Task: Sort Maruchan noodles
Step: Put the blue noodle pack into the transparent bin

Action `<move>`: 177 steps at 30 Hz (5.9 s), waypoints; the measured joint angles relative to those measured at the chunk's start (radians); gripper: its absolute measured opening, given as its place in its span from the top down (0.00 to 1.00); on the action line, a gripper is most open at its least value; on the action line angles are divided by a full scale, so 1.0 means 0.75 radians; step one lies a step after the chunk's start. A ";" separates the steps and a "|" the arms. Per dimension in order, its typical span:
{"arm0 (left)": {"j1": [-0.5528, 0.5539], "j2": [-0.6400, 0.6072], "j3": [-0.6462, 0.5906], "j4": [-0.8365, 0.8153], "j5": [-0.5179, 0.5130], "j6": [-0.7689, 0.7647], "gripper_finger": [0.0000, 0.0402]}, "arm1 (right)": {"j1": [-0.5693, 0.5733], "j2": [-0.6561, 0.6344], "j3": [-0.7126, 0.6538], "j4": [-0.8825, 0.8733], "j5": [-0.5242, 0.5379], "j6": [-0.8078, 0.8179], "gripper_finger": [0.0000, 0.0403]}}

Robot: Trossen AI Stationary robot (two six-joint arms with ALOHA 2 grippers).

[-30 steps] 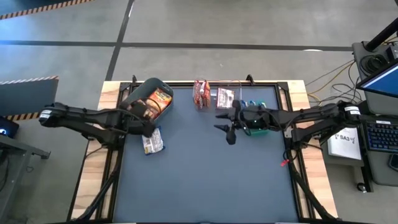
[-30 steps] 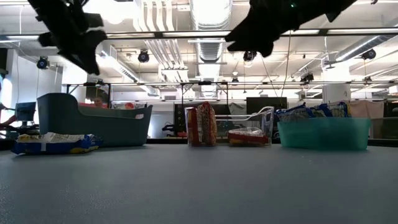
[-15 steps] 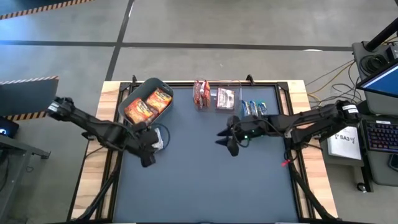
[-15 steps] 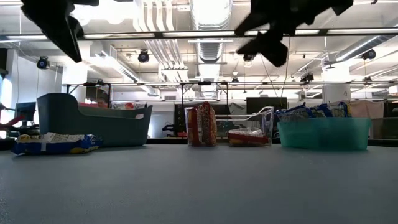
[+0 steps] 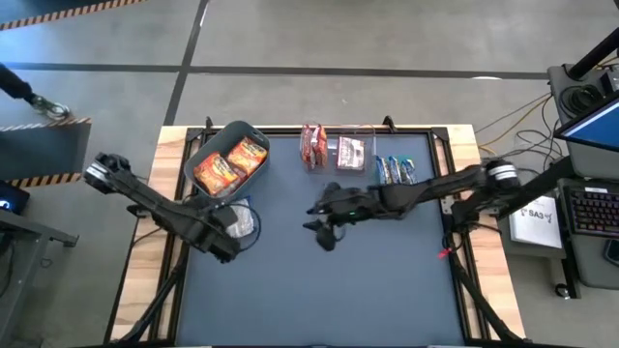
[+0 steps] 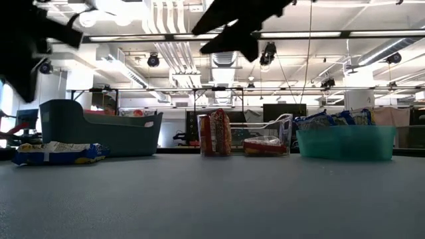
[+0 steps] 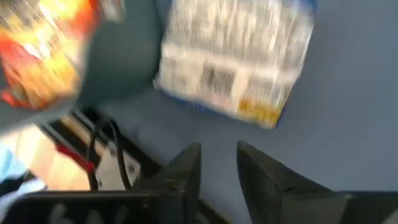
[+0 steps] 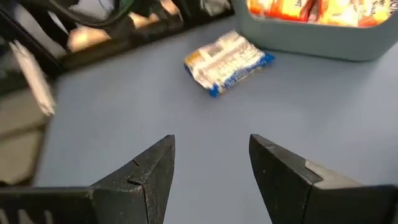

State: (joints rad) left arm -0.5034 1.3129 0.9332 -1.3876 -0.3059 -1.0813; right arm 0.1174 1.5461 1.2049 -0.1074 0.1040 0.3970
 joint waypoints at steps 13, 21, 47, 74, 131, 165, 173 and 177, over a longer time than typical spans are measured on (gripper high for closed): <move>0.004 0.176 -0.269 0.256 0.031 -0.104 0.99 | -0.011 0.326 0.388 -0.300 0.004 -0.147 0.52; 0.004 0.276 -0.278 0.708 -0.122 0.073 1.00 | -0.024 0.315 0.380 -0.301 0.005 -0.159 0.52; -0.259 -0.185 -0.025 0.364 -0.892 0.176 1.00 | -0.289 0.563 0.401 0.024 -0.240 -0.201 0.52; -0.275 -0.400 -0.104 0.329 -1.430 0.245 1.00 | -0.318 1.248 1.225 -0.172 -0.315 -0.291 0.53; 0.038 -0.204 -0.650 1.681 -0.168 0.470 0.98 | -0.131 0.145 -0.080 -0.239 -0.043 0.118 0.90; 0.174 0.384 -0.512 1.815 -0.279 0.585 1.00 | -0.321 0.752 0.364 0.070 -0.713 0.155 0.24; 0.174 0.365 -0.514 1.817 -0.290 0.578 1.00 | -0.306 0.713 0.364 0.096 -0.741 0.145 0.44; 0.174 0.364 -0.515 1.828 -0.294 0.578 1.00 | -0.299 0.710 0.364 0.098 -0.741 0.145 0.56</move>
State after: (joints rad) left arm -0.3729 1.5860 0.5472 -0.0170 -0.5266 -0.6479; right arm -0.1070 2.0789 1.4780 -0.0341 -0.4519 0.5060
